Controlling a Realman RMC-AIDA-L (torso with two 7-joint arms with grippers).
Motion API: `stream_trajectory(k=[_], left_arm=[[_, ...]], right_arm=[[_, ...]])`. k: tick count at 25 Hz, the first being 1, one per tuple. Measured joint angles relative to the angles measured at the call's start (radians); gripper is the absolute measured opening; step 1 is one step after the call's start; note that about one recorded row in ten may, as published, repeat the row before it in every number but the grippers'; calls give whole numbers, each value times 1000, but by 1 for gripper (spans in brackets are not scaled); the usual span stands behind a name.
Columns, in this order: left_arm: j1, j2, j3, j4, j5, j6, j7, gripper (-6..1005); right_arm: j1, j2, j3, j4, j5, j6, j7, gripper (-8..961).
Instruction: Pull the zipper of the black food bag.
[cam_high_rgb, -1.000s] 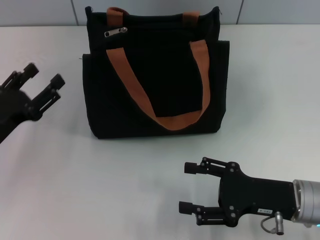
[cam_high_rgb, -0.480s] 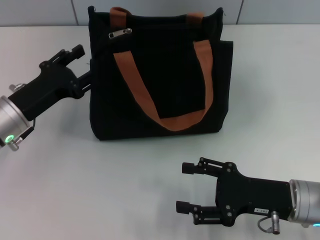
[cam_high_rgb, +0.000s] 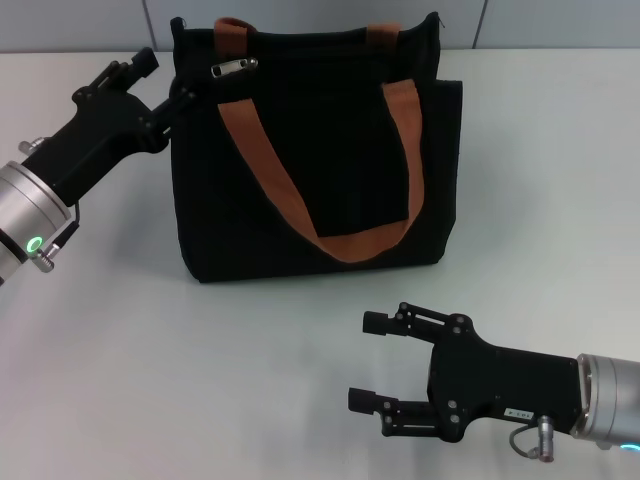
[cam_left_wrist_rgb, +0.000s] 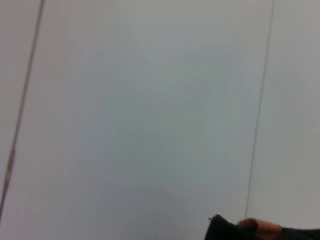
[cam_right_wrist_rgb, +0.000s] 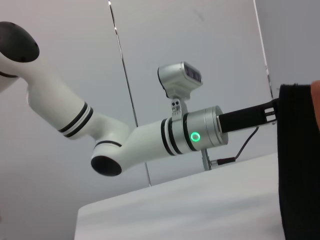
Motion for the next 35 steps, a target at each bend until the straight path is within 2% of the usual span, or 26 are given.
stream_trajectory(k=[9,15,25,32,35], left_arm=[[0,0,6,-21,-17,13,7,772],[10,2,7,-38,-11,80,1,690],[8,1,11,-62,-9,94,-2,493],[2,2,16,-77,-9,149,-50,200],[-23,1,23,-99,-9,177,-55,71]], right_arm=[[2,0,5,3,1,0,-6,819],[2,0,4,3,1,0,-6,819],[-9,0,26,6,0,-54,-14,820],[-23,-6,135,8,0,-95,4,819],[-24,-6,171,7,0,-106,4,819]])
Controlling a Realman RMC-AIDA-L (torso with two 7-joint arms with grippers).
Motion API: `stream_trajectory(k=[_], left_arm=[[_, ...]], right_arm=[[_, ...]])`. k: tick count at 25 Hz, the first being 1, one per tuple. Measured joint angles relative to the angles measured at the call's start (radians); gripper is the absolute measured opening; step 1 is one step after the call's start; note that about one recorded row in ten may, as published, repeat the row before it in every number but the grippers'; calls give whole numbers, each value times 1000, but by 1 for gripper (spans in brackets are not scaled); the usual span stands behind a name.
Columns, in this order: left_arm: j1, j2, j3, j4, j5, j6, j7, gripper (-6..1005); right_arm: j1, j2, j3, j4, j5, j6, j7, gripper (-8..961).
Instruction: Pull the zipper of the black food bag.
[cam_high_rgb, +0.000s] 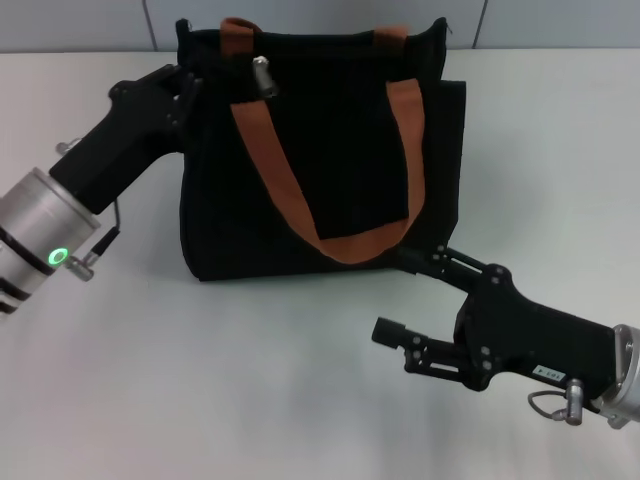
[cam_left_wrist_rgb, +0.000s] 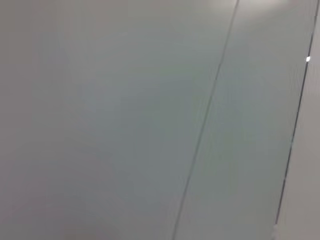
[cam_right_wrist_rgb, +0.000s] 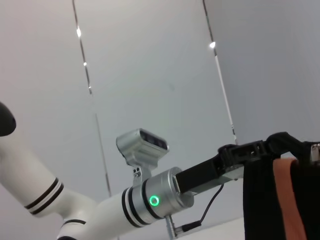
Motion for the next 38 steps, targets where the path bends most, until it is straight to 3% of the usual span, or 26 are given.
stream_trajectory(k=[7,14,20,30,38], left_arm=[[-12,0,11,-13,-3,-56,-6,26],[3,2,5,-15,-7,-56,-10,26],[1,2,-7,-15,-9,-44,-78,26],[-30,0,-6,-19,-7,-11,-105,26],[-49,-1,-7,-20,-6,31,-105,27]], right_arm=[[-2,1,20,3,0,-3,1,818],[-14,-3,100,-36,0,-105,66,818],[15,-3,147,-104,5,-140,172,817],[58,1,149,-102,45,-131,152,816],[56,2,150,-56,108,-140,84,673]])
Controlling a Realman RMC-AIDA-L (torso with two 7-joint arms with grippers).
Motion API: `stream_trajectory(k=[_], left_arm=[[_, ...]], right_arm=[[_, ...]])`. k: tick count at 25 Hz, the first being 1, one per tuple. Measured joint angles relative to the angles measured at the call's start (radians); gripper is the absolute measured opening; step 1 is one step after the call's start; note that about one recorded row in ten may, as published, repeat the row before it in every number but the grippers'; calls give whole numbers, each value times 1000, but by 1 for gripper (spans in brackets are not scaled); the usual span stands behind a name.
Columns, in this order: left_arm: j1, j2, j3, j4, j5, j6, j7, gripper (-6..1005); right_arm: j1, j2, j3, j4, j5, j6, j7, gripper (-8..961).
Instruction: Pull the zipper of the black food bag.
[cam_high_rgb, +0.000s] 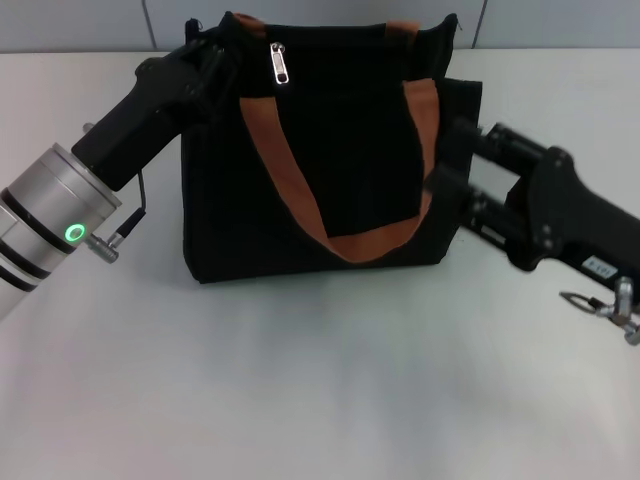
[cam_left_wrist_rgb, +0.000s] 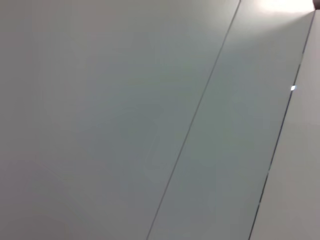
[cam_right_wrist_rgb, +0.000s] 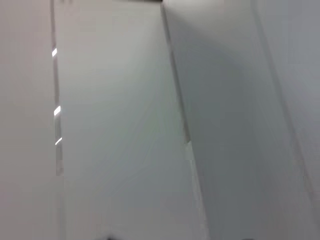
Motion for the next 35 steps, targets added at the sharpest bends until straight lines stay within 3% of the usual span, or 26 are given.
stream_trajectory(k=[6,22,35], left_arm=[[-24,0,0,-10,0,12,2,27],[-85,0,7,-33,5,3,9,27],[-89,0,8,-37,7,7,9,26]], right_arm=[[-11,2,0,72,155,7,-1,590],[43,-2,0,77,168,48,5,346],[159,-3,9,75,179,212,301,345]])
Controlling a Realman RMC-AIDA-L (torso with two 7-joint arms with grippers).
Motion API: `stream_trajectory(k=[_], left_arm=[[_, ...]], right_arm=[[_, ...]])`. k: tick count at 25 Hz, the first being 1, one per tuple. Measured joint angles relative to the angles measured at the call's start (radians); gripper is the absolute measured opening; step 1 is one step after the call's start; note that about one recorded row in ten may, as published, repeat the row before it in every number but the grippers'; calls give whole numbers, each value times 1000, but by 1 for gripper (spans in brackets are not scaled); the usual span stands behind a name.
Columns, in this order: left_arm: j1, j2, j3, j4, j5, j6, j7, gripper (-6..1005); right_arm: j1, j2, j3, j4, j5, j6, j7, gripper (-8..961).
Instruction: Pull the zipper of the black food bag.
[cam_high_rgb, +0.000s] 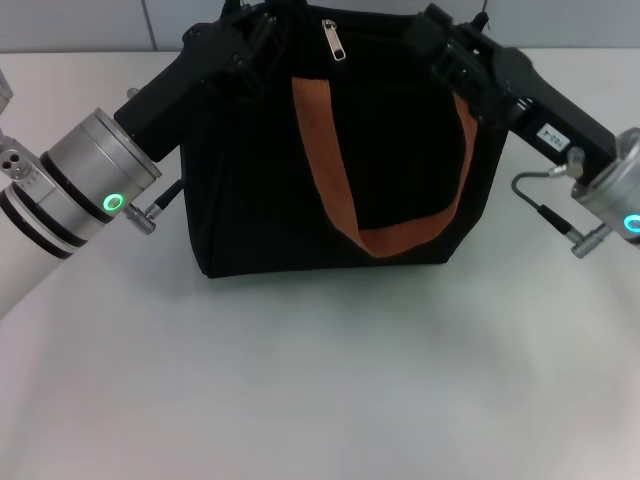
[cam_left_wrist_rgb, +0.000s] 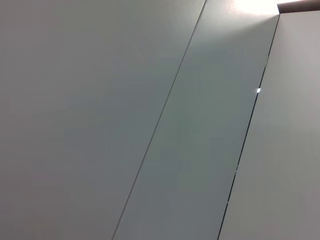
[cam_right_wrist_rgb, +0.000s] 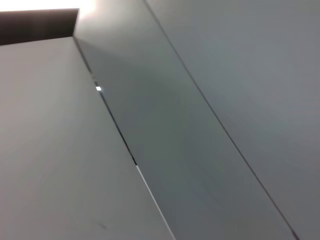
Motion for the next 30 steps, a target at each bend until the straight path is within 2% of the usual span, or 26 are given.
stream_trajectory(k=[2,7,15,30], left_arm=[[-1,0,1,-1,1,0,1,26],[-1,0,2,-3,1,1,2,27],[-1,0,5,-3,2,1,4,27],[-8,0,5,-2,3,-5,5,26]], right_arm=[[19,-1,-7,-3,0,33,107,345],[43,-1,-11,-7,-6,72,176,345],[81,2,-77,-19,-8,131,186,345],[104,6,-102,6,-10,157,217,344]])
